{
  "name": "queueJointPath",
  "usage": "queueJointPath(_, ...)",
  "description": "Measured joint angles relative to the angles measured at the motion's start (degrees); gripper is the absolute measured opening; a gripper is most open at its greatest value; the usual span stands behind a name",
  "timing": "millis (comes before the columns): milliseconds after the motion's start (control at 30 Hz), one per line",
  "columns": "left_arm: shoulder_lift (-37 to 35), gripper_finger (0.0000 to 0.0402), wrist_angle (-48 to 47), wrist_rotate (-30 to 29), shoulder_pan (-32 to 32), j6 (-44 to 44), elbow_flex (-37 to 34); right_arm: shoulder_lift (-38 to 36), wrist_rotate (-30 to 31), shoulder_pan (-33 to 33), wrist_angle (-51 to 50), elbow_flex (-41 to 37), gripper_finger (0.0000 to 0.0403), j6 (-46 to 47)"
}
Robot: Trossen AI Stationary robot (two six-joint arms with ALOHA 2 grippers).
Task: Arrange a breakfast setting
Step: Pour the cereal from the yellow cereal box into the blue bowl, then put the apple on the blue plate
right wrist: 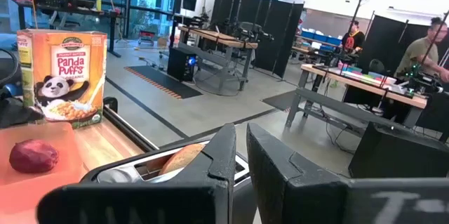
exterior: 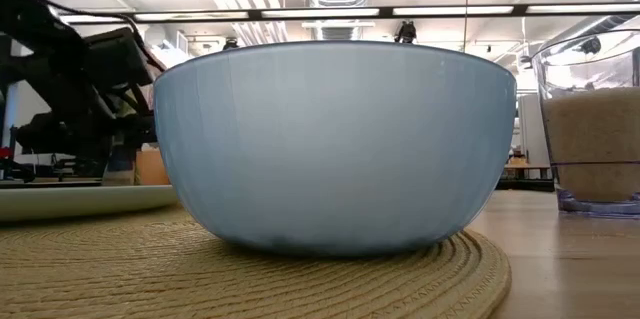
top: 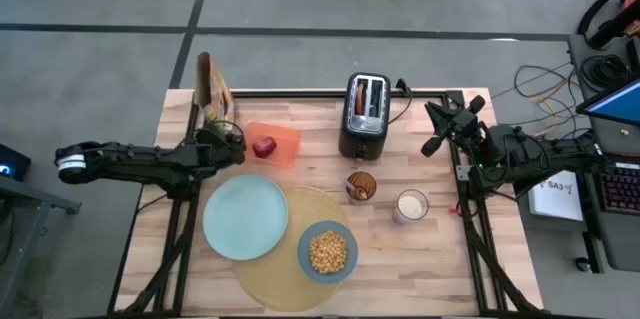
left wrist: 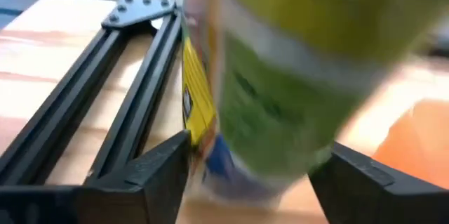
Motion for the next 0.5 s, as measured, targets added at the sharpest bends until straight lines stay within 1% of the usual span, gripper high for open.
queueJointPath(133, -1.60, 0.0280, -12.93, 4.84, -0.02, -2.32, 3.95, 0.07, 0.00, 0.00, -0.02, 0.00, 0.0027, 0.53)
queueJointPath(233, -2.40, 0.0286, -23.54, 8.60, -0.02, -5.41, 7.40, 0.07, 0.00, 0.00, -0.04, 0.00, 0.0027, 0.73)
queueJointPath(300, -2.54, 0.0285, -28.94, 11.02, -0.09, -6.72, 9.71, 0.07, 0.00, 0.00, -0.04, -0.02, 0.0027, 0.82)
queueJointPath(400, -2.40, 0.0284, -33.53, 13.87, -0.16, -6.72, 12.80, 0.07, -0.01, 0.00, -0.02, -0.04, 0.0027, 1.07)
queueJointPath(500, -2.46, 0.0284, -32.78, 15.50, -0.76, -4.07, 14.64, 0.07, -0.02, 0.00, -0.04, -0.04, 0.0027, 1.81)
